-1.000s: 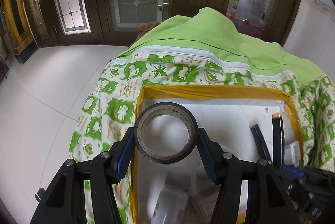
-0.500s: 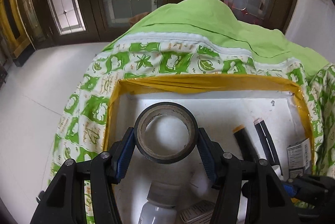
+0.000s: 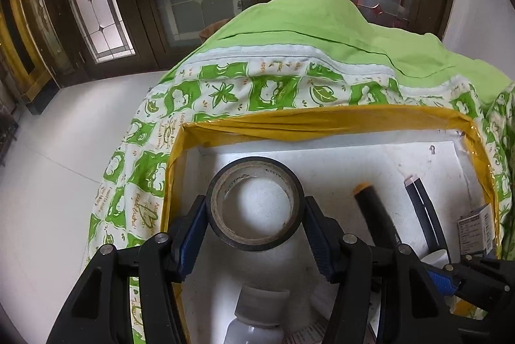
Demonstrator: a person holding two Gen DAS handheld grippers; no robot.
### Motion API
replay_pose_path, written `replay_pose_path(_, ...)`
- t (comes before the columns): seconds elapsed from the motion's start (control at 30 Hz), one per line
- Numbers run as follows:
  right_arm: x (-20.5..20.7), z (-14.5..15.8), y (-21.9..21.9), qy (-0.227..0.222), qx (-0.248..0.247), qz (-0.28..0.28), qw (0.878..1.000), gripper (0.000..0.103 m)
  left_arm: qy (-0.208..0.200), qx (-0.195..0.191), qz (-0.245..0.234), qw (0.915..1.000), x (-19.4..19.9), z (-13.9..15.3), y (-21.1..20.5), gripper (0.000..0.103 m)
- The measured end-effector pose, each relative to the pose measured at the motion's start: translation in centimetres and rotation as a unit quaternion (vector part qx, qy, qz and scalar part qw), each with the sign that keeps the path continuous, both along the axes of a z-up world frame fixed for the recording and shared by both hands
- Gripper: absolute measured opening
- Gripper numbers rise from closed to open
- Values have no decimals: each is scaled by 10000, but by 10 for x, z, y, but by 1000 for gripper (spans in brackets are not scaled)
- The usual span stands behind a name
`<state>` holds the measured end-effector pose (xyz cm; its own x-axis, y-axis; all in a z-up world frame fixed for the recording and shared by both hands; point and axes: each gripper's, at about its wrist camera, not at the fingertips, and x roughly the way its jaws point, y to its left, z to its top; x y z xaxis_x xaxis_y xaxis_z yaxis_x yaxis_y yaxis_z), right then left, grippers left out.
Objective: Organize rigid objects
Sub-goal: 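Lower the tape roll into the tray with the left tool while the right tool places the marker there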
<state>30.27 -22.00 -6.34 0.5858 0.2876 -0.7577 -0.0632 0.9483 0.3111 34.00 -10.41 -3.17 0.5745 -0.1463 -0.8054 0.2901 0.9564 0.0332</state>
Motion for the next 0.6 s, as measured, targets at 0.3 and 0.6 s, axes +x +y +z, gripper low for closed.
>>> replay_pose_path(0.3,-9,4,-3,-173,97,-48,9998,16,-268,135,-147,9994,-15,13,-4,72)
replay_pose_path(0.6,-61,33,-26,-733,512,-251,9957,31,-475,-497,131,9975,-97,40,40,82)
